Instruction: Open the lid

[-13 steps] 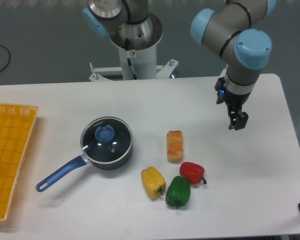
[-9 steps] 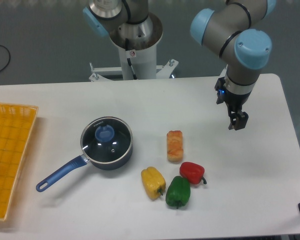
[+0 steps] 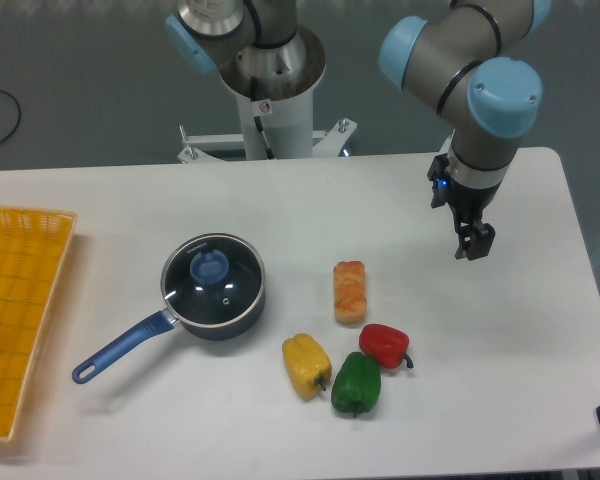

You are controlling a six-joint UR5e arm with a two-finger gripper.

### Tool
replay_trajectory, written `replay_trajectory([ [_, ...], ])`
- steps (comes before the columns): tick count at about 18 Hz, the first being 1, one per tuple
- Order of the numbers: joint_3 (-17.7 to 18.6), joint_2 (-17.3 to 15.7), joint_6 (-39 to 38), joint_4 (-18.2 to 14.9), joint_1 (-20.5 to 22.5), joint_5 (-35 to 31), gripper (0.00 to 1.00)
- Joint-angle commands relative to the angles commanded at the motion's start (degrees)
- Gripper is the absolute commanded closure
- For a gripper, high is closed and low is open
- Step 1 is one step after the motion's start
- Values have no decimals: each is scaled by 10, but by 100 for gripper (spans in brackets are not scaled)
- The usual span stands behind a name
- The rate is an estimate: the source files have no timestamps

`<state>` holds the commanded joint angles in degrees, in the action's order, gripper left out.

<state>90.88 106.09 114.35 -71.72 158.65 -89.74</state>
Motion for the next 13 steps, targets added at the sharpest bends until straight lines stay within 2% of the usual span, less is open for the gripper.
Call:
replay_trajectory([
  [4, 18, -19, -19, -1, -24, 3, 0],
  [8, 19, -29, -95, -8, -66, -1, 0],
  [13, 44, -57, -174, -18, -119, 0, 0],
])
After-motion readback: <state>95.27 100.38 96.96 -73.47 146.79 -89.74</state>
